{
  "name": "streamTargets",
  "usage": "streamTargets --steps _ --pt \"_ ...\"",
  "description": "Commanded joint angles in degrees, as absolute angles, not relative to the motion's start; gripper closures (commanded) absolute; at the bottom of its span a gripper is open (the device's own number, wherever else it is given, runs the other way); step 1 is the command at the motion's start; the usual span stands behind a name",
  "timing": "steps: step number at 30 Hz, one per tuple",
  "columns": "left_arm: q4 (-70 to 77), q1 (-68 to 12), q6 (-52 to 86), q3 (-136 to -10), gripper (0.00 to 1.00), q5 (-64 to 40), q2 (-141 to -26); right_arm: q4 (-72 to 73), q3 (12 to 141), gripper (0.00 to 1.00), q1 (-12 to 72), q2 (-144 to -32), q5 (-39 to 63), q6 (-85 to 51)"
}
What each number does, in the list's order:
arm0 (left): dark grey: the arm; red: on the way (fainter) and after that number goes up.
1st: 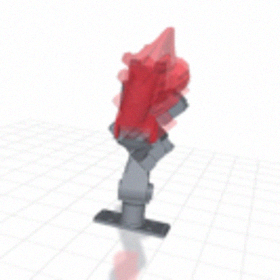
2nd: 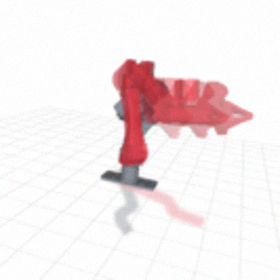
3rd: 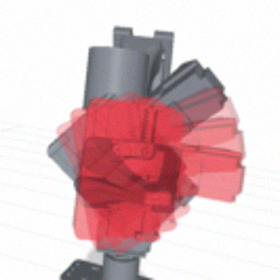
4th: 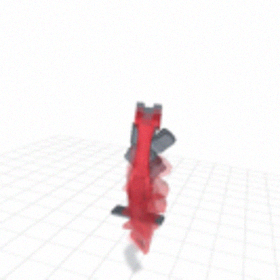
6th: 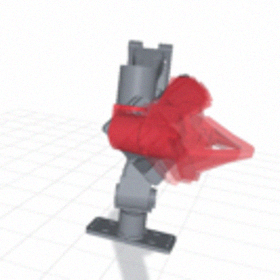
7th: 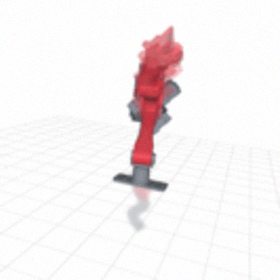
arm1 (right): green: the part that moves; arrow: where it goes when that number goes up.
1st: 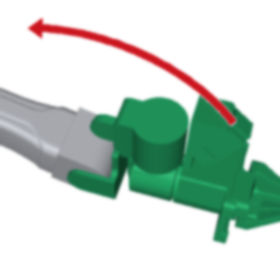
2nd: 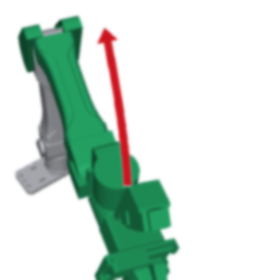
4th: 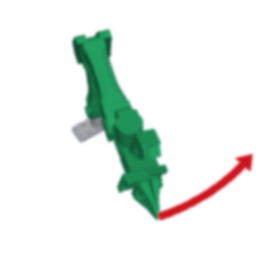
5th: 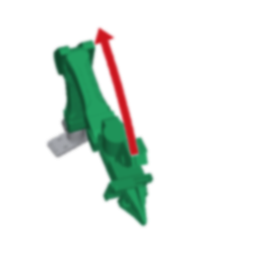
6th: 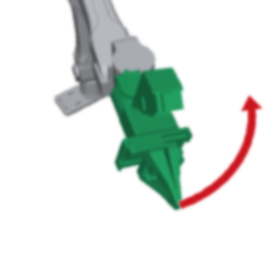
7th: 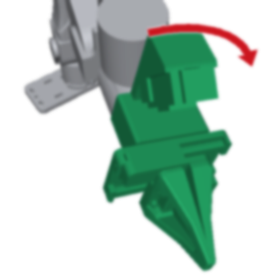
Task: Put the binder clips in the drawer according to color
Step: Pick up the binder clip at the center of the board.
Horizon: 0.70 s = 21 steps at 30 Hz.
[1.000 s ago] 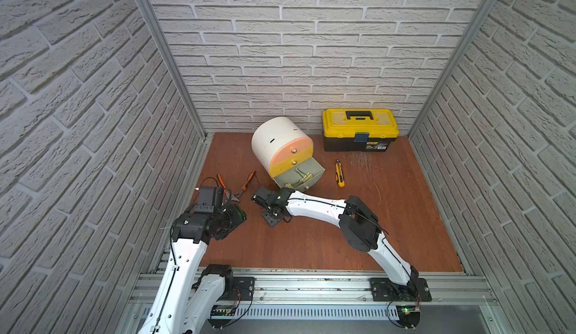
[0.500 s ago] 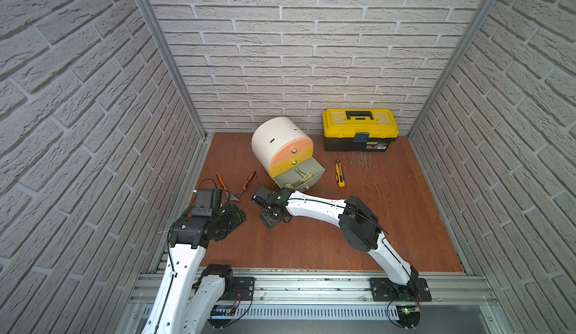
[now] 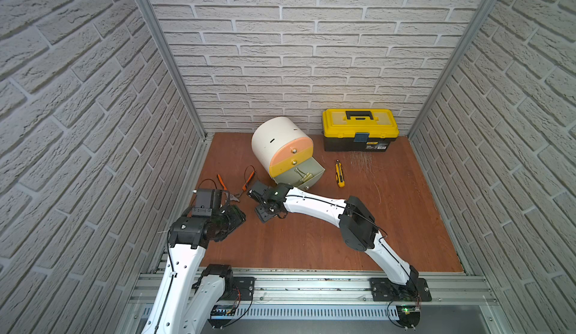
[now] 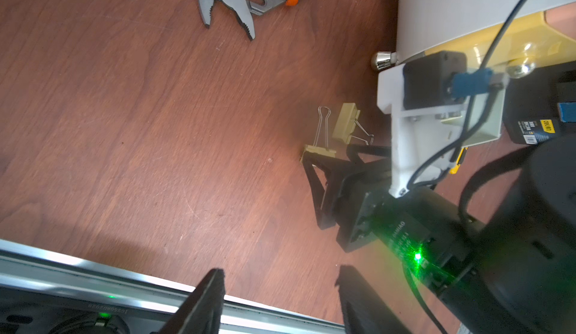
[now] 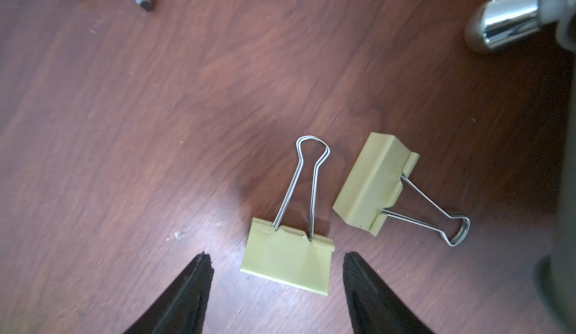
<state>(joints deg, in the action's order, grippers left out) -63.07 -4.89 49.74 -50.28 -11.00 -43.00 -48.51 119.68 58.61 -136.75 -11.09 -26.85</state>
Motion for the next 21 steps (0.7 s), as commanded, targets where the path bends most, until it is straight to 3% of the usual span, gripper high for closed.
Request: streamTargets --steps 1,11,21 --pt "-63.01 -4.53 49.24 -51.67 0.37 -10.94 -43.26 -50.33 121.10 0.28 58.97 -138.02 -13.15 -28.37" --pt "-63.06 -4.49 48.94 -51.46 0.37 -11.06 -43.38 -51.13 121.68 0.32 58.80 -140.27 -11.65 -29.17" --pt "-62.67 -4.48 49.48 -51.06 0.37 -10.82 -42.95 -50.78 121.20 0.49 58.75 -139.69 -9.88 -28.42"
